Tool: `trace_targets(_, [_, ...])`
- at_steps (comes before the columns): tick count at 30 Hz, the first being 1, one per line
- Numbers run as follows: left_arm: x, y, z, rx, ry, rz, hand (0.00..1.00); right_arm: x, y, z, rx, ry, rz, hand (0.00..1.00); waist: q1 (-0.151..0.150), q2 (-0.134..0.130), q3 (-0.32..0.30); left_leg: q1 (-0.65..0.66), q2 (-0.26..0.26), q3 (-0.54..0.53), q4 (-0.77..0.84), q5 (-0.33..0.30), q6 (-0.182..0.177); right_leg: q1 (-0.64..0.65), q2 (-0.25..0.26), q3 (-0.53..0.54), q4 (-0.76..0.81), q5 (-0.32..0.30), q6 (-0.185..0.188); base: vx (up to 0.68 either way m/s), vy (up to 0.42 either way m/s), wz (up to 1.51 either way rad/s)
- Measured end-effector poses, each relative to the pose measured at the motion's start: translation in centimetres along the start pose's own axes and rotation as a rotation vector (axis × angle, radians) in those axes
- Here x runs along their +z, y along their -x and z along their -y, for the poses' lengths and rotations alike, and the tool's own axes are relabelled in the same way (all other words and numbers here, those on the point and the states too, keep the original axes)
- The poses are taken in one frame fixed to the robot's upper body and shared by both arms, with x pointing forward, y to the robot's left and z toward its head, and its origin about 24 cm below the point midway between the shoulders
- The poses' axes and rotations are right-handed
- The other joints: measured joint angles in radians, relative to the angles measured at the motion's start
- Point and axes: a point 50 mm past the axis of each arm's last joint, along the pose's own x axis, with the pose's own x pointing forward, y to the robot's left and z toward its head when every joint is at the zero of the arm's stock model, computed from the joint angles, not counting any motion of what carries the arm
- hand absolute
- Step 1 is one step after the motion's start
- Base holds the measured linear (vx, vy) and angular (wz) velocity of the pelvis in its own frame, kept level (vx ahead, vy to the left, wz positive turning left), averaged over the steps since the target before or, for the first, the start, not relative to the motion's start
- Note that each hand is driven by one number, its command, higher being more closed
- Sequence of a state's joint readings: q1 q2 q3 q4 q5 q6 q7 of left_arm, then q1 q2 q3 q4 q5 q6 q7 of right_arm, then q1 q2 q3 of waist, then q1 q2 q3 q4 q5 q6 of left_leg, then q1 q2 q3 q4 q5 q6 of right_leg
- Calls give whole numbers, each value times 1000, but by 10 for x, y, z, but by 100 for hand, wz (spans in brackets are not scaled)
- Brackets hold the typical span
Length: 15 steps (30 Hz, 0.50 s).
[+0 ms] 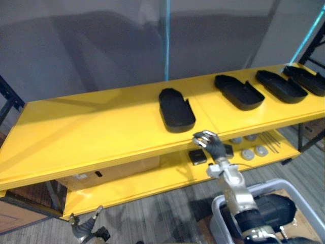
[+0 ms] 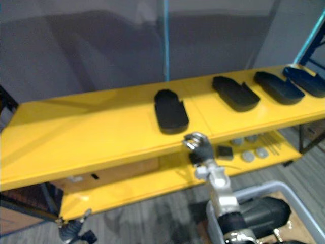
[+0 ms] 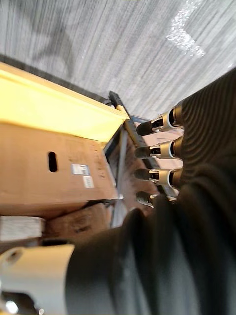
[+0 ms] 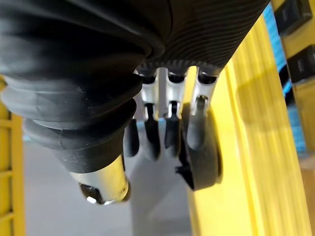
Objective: Walk over and take plastic housings, then place them on the shelf
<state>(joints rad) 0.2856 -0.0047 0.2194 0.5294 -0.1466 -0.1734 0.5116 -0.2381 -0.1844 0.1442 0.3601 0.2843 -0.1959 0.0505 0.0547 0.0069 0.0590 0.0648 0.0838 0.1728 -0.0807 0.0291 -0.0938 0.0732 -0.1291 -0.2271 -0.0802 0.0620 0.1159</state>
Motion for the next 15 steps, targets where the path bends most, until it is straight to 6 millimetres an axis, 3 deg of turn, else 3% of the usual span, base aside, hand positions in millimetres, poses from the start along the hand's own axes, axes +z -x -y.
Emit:
trace_targets(9, [-6, 7, 18, -136, -46, -11, 0, 6, -20, -6, 18, 37, 0, 100, 16, 9, 25, -14, 0, -19, -4, 5, -1, 1, -2, -19, 0, -1, 0, -2, -2, 7])
trace_targets(15, [-8, 9, 24, -176, -76, -13, 0, 6, -30, 0, -19, 81, -18, 100, 15, 12, 27, -14, -7, -22, -1, 6, 0, 5, -11, -23, 0, 0, 3, 7, 3, 1])
